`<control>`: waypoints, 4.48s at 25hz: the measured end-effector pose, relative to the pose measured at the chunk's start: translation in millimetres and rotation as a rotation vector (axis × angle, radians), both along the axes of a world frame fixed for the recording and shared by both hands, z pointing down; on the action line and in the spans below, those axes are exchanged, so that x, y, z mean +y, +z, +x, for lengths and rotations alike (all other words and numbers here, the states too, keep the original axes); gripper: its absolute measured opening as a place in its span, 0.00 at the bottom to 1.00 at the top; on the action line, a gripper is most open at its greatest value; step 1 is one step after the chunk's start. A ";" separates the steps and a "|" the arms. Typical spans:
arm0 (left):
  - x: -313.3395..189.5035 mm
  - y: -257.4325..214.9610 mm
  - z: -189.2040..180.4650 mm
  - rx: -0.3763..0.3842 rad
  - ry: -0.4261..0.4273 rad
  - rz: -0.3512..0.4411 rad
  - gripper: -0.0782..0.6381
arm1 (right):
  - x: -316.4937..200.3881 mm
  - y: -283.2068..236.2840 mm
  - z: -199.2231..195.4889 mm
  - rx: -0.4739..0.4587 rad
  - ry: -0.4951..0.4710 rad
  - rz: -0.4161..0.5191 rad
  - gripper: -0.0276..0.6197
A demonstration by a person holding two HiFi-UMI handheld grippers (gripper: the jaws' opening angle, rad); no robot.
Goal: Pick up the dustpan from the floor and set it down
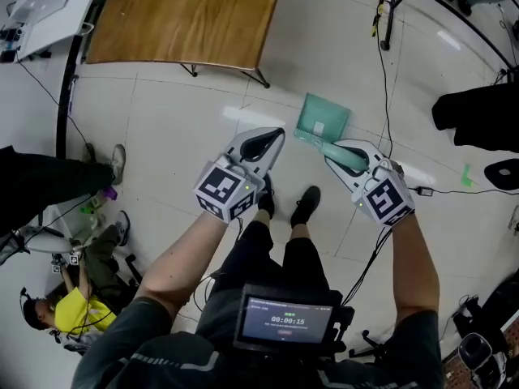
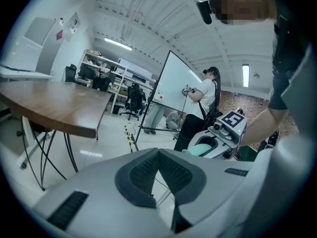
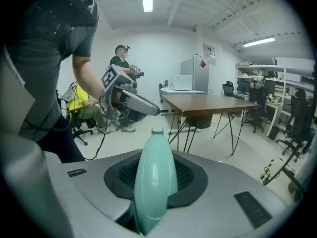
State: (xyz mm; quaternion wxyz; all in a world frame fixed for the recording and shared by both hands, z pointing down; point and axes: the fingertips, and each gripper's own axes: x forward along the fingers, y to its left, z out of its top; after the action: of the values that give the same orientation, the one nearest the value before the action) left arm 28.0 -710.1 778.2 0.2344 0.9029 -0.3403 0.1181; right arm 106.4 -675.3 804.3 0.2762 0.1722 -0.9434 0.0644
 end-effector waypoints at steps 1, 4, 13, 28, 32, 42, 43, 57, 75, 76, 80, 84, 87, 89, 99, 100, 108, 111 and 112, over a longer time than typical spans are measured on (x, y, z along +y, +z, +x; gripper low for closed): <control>-3.9 20.6 2.5 -0.005 -0.009 -0.010 0.14 | -1.5 20.4 -0.4 0.004 -0.006 -0.002 0.22; -7.3 81.6 18.1 -0.009 -0.016 -0.029 0.14 | -3.3 81.8 5.8 0.022 -0.020 -0.003 0.22; -2.2 188.1 28.1 -0.031 -0.016 -0.100 0.14 | 2.1 175.5 11.1 0.024 -0.075 0.001 0.22; 24.4 164.6 46.3 -0.023 0.038 -0.088 0.14 | 42.6 174.9 28.3 0.166 -0.068 -0.026 0.32; 40.2 137.2 53.0 -0.021 0.054 -0.081 0.14 | 65.1 157.7 39.0 0.193 -0.063 -0.046 0.32; 62.7 47.8 42.9 -0.020 0.077 -0.046 0.14 | 87.6 52.8 34.3 0.146 0.050 -0.021 0.32; 67.1 30.8 44.2 -0.014 0.080 -0.036 0.14 | 88.3 33.9 36.9 0.139 0.074 -0.010 0.32; 123.1 -314.4 25.4 0.122 0.061 0.249 0.14 | 110.2 -354.4 43.8 -0.215 0.374 0.220 0.29; 218.5 -519.2 5.4 0.228 0.042 0.398 0.14 | 200.6 -568.8 47.5 -0.375 0.466 0.394 0.07; 218.7 -520.3 6.2 0.229 0.043 0.395 0.14 | 199.5 -571.1 49.3 -0.376 0.477 0.393 0.07; 221.6 -526.8 9.6 0.225 0.060 0.392 0.14 | 200.8 -577.3 53.9 -0.385 0.509 0.384 0.07; 225.0 -530.0 6.7 0.226 0.065 0.395 0.14 | 207.5 -581.8 50.6 -0.387 0.516 0.383 0.07; 228.8 -532.4 9.3 0.220 0.070 0.398 0.14 | 211.2 -583.9 52.5 -0.386 0.516 0.389 0.07; 233.6 -532.1 11.8 0.216 0.076 0.400 0.14 | 215.8 -584.6 54.4 -0.386 0.519 0.393 0.07; 241.0 -534.0 13.0 0.199 0.049 0.419 0.14 | 226.0 -594.0 66.3 -0.398 0.543 0.413 0.07; 240.4 -534.2 11.7 0.193 0.028 0.425 0.14 | 226.4 -594.6 67.7 -0.401 0.538 0.414 0.07; 262.5 -515.6 21.1 0.160 -0.053 0.389 0.14 | 230.5 -568.0 84.6 -0.412 0.471 0.372 0.07; 273.5 -501.5 29.9 0.120 -0.100 0.380 0.14 | 231.0 -550.9 98.4 -0.444 0.431 0.347 0.07; 274.0 -496.2 34.1 0.109 -0.115 0.380 0.14 | 228.2 -546.1 105.7 -0.449 0.422 0.347 0.07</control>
State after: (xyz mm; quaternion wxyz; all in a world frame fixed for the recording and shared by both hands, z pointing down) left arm 62.1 -436.1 282.0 0.0841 0.9151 -0.3942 -0.0106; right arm 212.1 -447.1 258.2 0.0092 0.3890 -0.9212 -0.0049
